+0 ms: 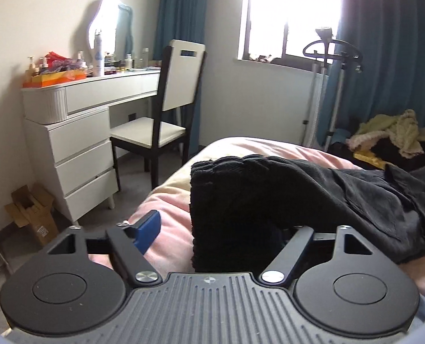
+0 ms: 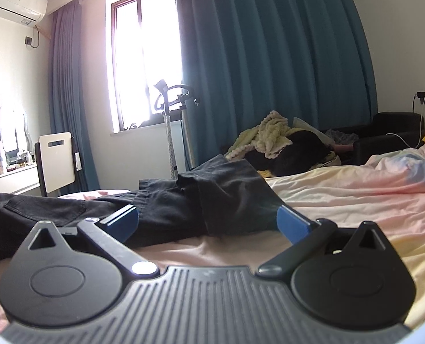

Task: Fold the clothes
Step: 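Lift the waistband with the left gripper and pull the trousers out flat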

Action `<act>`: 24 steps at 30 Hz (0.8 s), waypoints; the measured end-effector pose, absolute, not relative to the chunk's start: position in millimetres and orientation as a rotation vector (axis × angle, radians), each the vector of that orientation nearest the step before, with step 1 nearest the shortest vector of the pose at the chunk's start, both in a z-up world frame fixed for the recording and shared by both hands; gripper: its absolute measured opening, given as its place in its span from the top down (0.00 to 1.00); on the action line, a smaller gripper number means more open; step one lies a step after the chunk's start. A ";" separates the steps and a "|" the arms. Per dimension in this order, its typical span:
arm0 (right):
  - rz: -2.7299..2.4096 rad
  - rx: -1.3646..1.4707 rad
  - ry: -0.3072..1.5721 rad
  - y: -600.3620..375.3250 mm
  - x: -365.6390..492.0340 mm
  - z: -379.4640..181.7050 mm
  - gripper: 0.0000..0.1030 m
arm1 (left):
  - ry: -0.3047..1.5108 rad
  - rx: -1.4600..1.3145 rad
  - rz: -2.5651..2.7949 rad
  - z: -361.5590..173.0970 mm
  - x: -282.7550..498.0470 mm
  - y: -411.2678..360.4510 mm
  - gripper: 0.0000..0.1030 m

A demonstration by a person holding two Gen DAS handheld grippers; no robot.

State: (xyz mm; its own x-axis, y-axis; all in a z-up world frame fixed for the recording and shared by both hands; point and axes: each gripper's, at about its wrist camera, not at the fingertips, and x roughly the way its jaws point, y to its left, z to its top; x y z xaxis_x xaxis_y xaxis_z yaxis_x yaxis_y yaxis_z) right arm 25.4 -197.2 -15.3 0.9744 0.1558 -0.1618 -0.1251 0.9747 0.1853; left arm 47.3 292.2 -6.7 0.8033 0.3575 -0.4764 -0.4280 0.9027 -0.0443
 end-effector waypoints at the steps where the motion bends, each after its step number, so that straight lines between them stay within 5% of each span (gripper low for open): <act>1: 0.146 0.174 0.178 -195.8 24.8 -14.6 0.00 | 0.486 -0.135 0.403 -4.8 42.7 288.2 0.12; 13: 0.211 0.162 0.158 -181.6 3.8 4.3 0.00 | 0.336 0.145 0.122 54.4 0.4 158.2 0.09; 24: 0.198 0.201 0.138 -192.6 -11.3 17.3 0.00 | 0.278 -0.093 -0.118 48.2 40.8 28.9 0.09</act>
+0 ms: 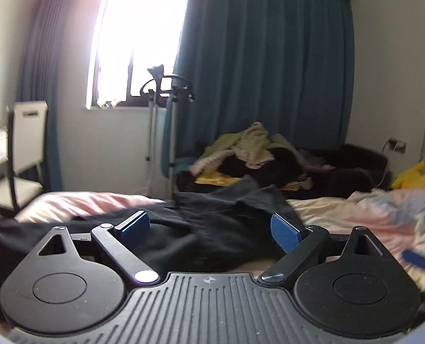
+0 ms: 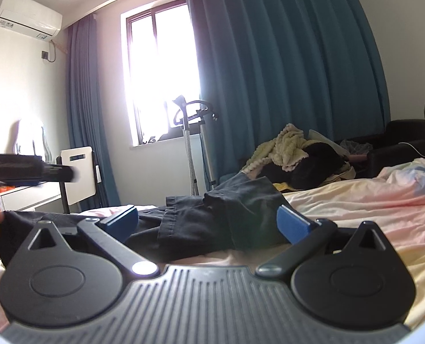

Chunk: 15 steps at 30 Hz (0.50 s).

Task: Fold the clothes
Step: 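Lift the waistband with the left gripper and pull the trousers out flat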

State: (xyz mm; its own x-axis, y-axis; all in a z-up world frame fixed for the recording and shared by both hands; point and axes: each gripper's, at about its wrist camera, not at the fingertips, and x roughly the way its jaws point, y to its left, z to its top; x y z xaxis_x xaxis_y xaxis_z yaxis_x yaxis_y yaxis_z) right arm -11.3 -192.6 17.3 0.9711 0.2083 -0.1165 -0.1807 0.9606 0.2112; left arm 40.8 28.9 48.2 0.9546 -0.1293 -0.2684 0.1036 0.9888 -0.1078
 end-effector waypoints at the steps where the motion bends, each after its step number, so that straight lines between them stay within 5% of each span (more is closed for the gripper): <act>1: 0.193 0.205 0.145 -193.8 -10.8 16.5 0.00 | 0.277 -0.113 -0.134 44.2 45.2 22.1 0.09; 15: 0.112 0.198 0.288 -189.3 50.9 -10.9 0.00 | 0.243 -0.059 -0.064 -4.3 58.6 10.6 0.08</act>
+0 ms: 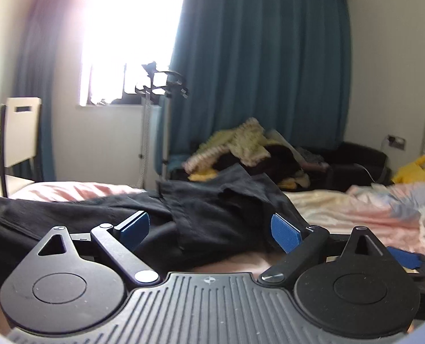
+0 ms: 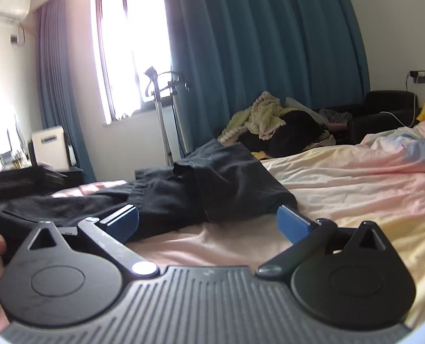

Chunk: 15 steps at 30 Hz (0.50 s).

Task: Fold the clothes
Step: 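Lift the waistband with the left gripper and pull the trousers out flat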

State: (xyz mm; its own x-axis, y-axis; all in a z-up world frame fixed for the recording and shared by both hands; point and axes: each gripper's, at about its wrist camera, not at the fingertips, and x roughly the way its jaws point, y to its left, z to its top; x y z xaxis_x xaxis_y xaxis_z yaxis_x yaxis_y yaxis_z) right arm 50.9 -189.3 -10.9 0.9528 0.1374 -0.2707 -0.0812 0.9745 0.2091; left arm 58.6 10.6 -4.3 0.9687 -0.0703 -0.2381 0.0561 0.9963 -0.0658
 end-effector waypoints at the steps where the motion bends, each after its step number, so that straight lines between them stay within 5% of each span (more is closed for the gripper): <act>1: 0.128 0.189 0.299 -186.0 64.3 -11.3 0.00 | 0.237 -0.067 -0.044 -4.6 59.9 14.6 0.08; 15: 0.244 -0.023 0.390 -58.1 242.7 -45.3 0.00 | 0.335 -0.383 0.157 -25.9 99.8 114.0 0.08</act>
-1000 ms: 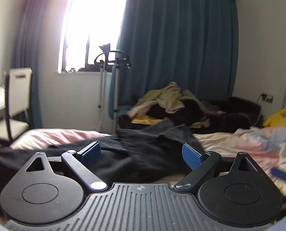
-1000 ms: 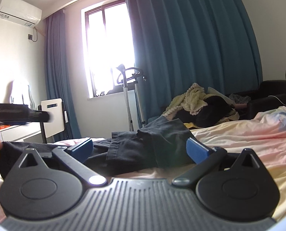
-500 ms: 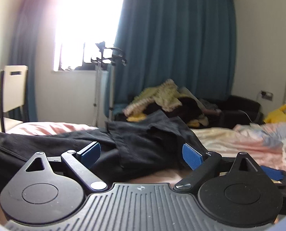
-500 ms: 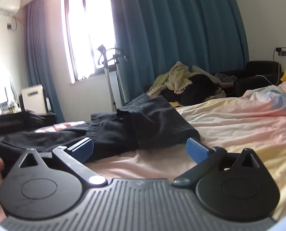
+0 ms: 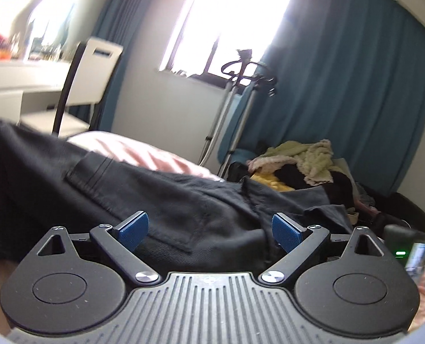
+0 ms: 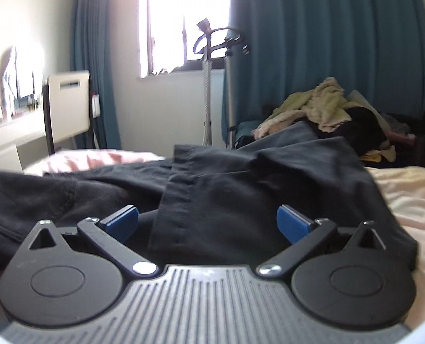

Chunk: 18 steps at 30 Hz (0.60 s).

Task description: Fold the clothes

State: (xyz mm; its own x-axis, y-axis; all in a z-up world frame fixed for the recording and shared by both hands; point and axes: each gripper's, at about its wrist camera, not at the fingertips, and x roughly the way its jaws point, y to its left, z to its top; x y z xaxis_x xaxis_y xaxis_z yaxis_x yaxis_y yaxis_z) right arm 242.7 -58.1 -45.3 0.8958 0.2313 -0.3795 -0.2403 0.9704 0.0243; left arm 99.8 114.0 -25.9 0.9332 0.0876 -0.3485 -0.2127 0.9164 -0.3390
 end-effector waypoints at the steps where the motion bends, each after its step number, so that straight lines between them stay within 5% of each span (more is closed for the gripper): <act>1: 0.226 -0.061 0.401 -50.2 250.8 -50.3 0.00 | 0.341 -0.398 0.151 -26.3 99.5 118.3 0.08; 11: -0.054 -0.299 0.330 -61.7 288.3 -65.1 0.00 | 0.361 -0.453 0.111 -31.9 100.9 130.2 0.08; 18: 0.114 -0.264 0.466 -72.1 318.3 -67.4 0.01 | 0.379 -0.444 0.095 -38.1 107.6 124.2 0.08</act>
